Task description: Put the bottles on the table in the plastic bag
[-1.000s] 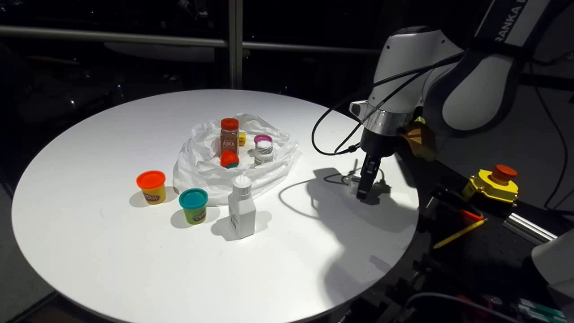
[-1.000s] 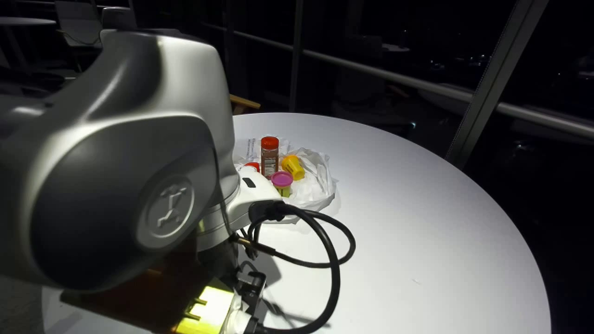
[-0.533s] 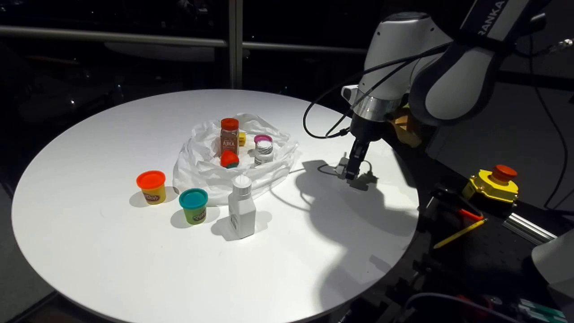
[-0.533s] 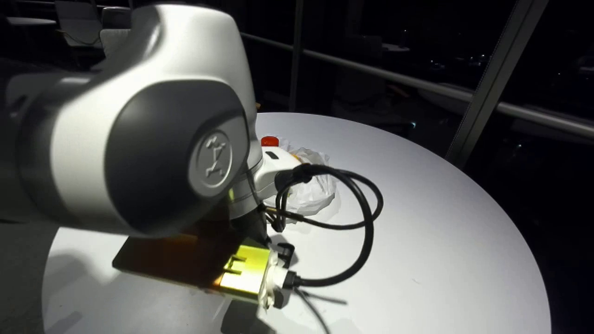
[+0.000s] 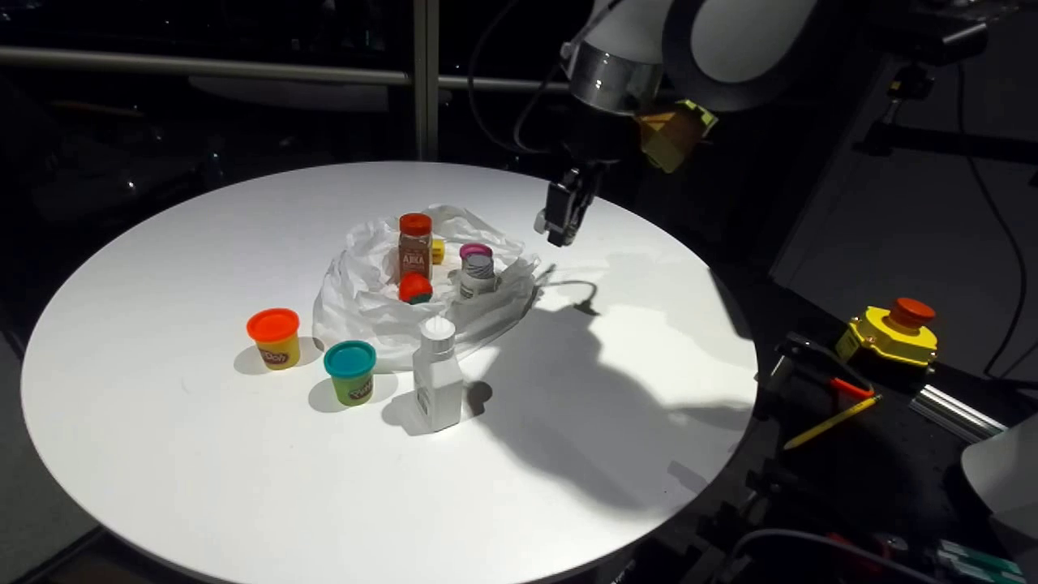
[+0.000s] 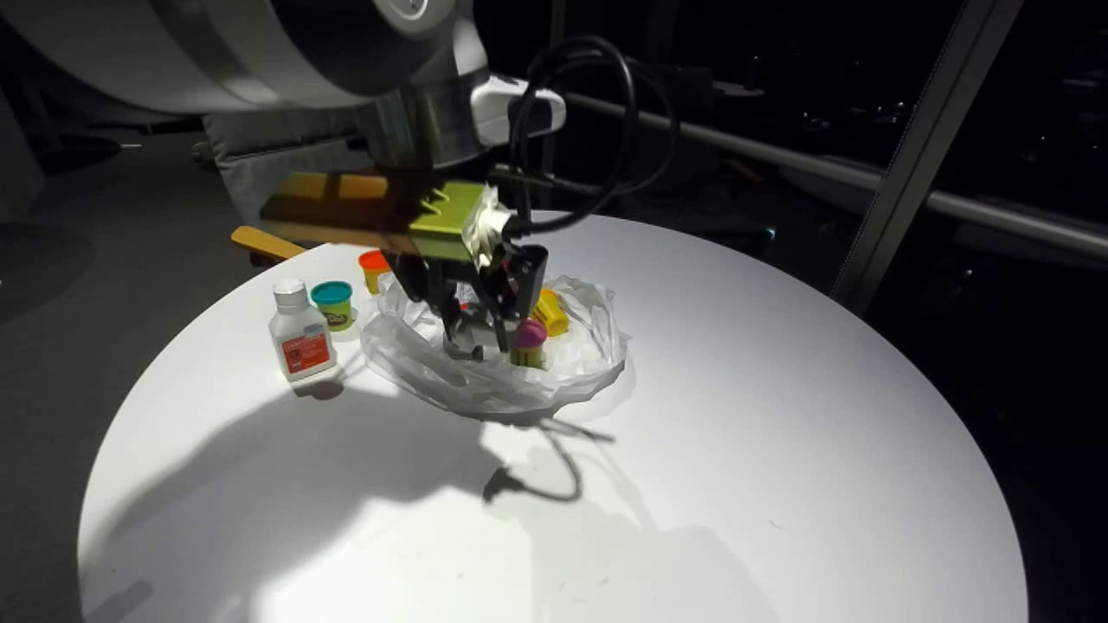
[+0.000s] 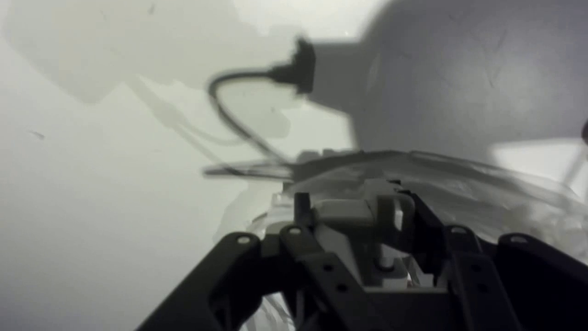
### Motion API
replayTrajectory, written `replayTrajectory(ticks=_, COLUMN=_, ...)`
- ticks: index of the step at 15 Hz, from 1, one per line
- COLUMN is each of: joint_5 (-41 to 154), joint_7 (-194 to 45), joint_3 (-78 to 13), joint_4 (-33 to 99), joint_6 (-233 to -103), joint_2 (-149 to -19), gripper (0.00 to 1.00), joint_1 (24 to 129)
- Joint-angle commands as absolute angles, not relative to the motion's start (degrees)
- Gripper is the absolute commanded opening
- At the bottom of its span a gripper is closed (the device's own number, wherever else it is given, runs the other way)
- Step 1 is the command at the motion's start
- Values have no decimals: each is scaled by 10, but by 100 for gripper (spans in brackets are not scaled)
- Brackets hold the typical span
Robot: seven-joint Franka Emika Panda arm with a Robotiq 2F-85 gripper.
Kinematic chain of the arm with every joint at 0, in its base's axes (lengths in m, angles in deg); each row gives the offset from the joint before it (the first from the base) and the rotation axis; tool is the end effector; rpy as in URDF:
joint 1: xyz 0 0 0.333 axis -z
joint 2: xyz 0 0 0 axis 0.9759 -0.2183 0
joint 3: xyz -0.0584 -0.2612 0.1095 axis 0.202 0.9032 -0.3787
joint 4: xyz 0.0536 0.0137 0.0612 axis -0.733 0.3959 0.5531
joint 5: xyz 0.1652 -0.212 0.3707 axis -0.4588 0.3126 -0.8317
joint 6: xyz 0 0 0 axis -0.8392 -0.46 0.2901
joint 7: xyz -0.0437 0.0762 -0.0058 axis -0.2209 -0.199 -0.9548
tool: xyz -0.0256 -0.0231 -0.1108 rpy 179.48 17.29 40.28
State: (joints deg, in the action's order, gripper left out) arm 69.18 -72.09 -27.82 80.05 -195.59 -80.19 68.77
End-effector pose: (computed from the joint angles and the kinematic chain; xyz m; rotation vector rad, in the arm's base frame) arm 0.5315 0.0058 0.1386 2.9944 0.2009 0.2659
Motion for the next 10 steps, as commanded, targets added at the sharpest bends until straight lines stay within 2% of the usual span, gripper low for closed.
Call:
replayTrajectory(ticks=1, joint_5=643, joint_7=-700, joint_3=-320, joint_4=684, joint_6=-1927, joint_2=-860, gripper=26, joint_1=699)
replayTrajectory(ticks=7, joint_5=628, joint_7=-676, joint_3=-318, joint_4=535, joint_6=-1909, joint_2=-967, gripper=26, joint_1=693)
replayTrajectory(ticks=8, joint_5=622, joint_7=-673, joint_3=-318, joint_4=516, joint_6=-1905, joint_2=-983, gripper=76, joint_1=696)
replayTrajectory(ticks=9, joint_5=615, joint_7=-670, joint_3=-319, joint_4=503, joint_6=-1905, joint_2=-992, gripper=77, joint_1=697)
replayTrajectory(ticks=10, joint_5=607, joint_7=-667, joint_3=-321, joint_4=497, joint_6=-1907, joint_2=-995, gripper=82, joint_1=698)
